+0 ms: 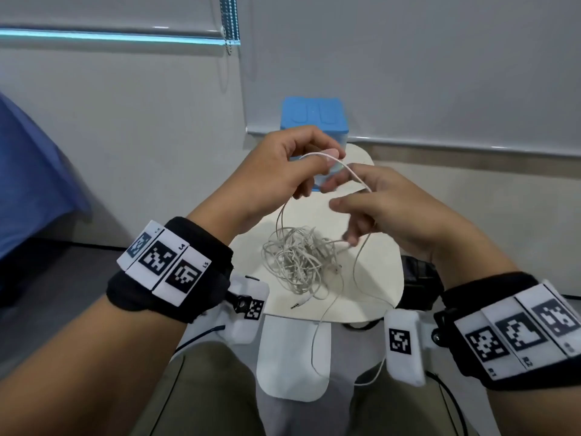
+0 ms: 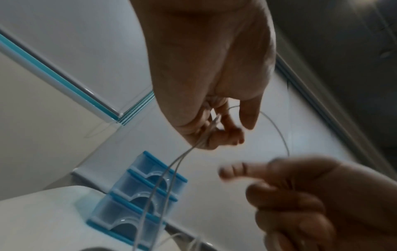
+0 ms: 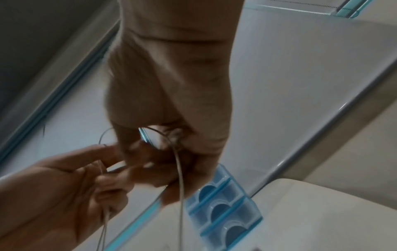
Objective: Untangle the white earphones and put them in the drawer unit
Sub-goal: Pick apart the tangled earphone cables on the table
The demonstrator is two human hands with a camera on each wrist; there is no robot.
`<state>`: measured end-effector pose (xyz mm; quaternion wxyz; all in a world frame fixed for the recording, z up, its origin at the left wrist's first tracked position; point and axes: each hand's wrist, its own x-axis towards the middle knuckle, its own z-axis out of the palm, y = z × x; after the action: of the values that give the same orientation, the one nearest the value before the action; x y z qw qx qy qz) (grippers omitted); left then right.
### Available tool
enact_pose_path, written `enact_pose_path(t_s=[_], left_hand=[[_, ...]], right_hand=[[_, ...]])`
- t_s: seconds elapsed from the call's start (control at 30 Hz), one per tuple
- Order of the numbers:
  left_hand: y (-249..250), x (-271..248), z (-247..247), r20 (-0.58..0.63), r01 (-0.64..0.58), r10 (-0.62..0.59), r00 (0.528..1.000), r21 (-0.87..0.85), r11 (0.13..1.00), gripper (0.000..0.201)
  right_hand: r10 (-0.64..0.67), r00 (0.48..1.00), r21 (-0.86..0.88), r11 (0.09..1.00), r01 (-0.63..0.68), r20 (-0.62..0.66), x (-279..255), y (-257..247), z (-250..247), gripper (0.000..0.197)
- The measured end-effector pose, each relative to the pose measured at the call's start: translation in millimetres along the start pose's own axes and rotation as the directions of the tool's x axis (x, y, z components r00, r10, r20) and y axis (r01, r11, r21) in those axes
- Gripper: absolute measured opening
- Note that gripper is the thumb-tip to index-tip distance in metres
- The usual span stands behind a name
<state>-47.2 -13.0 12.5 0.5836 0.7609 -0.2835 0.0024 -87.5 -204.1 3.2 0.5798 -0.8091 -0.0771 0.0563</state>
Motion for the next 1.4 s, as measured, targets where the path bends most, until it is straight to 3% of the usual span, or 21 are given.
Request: enact_pose_path(t_s=[0.07,0.1,0.23,0.37,0.43,0.5,0.6,0.67,0.73,0.77,0.83,0.9,0.93,1.0,1.07,1.17,1.23,1.3,1.4], left_hand=[[-11,-4,-5,0.019,0.096,-0.099,0.995,0.118,0.988,0.016],[-17,-6,-6,0.029,0.139,-0.146,0.989,0.167,0.976,0.026],[-31,-14,-9,0.029,0.22,-0.229,0.973,0.181,0.959,0.056],[-35,-16,-11,0.004,0.212,-0.22,0.975,0.247,0.945,0.056],[-37,-14,-14,-0.033,0.202,-0.201,0.979,0.275,0.94,0.056],[-36,-13,-17,-0.066,0.23,-0.221,0.973,0.26,0.938,0.056],[-31,-13,-19,-0.056,0.272,-0.267,0.962,0.159,0.949,0.053],[-29,-13,-18,-0.043,0.258,-0.254,0.966,0.117,0.959,0.046],[-25,-13,-15,-0.013,0.23,-0.229,0.973,0.086,0.969,0.033],[-22,-13,-12,0.015,0.212,-0.213,0.977,0.069,0.975,0.026],[-14,-13,-6,0.093,0.174,-0.177,0.98,0.042,0.984,0.016],[-7,-13,1,0.148,0.148,-0.151,0.977,0.031,0.989,0.018],[-5,-13,4,0.155,0.14,-0.144,0.977,0.031,0.99,0.019],[-1,-13,7,0.137,0.131,-0.135,0.981,0.036,0.991,0.017],[1,-13,5,0.104,0.13,-0.132,0.986,0.031,0.991,0.017],[1,-15,-2,0.103,0.13,-0.13,0.986,0.0,0.991,0.03],[-5,-19,-10,0.152,0.105,-0.115,0.982,0.073,0.992,0.046],[-17,-22,-21,0.201,0.057,-0.114,0.973,0.27,0.961,0.059],[-38,-25,-32,0.331,0.004,-0.246,0.911,0.589,0.808,0.072]], right_hand=[[0.061,0.985,-0.152,0.985,-0.086,-0.164,8,14,-3,0.002],[0.081,0.976,-0.235,0.963,-0.129,-0.204,12,22,-3,0.008],[0.256,0.959,-0.56,0.779,-0.281,-0.125,8,39,12,0.032],[0.285,0.956,-0.648,0.716,-0.261,-0.071,6,46,25,0.017],[0.251,0.963,-0.616,0.745,-0.256,-0.097,7,46,24,0.015],[0.154,0.961,-0.519,0.816,-0.254,-0.228,8,45,17,0.021],[0.025,0.862,-0.404,0.877,-0.262,-0.506,6,44,-7,0.035],[0.069,0.833,-0.457,0.809,-0.369,-0.549,2,43,-22,0.031],[0.135,0.854,-0.566,0.696,-0.442,-0.502,-3,42,-30,0.026],[0.134,0.878,-0.599,0.684,-0.418,-0.46,-5,40,-31,0.039],[0.052,0.947,-0.516,0.828,-0.218,-0.318,-8,28,-24,0.067],[-0.056,0.986,-0.225,0.974,0.02,-0.155,-11,11,-6,0.075],[-0.092,0.992,-0.111,0.99,0.082,-0.089,-11,6,1,0.074],[-0.109,0.994,-0.072,0.992,0.108,-0.01,-10,-1,12,0.065],[-0.075,0.997,-0.134,0.988,0.071,-0.031,-8,-1,14,0.053],[-0.066,0.995,-0.233,0.971,0.047,-0.075,-6,1,12,0.009],[-0.062,0.995,-0.214,0.976,0.045,-0.072,-6,5,10,0.026],[-0.064,0.994,-0.142,0.989,0.051,-0.091,-8,7,8,0.036],[-0.075,0.981,-0.004,0.997,0.076,-0.177,-12,5,3,0.034]])
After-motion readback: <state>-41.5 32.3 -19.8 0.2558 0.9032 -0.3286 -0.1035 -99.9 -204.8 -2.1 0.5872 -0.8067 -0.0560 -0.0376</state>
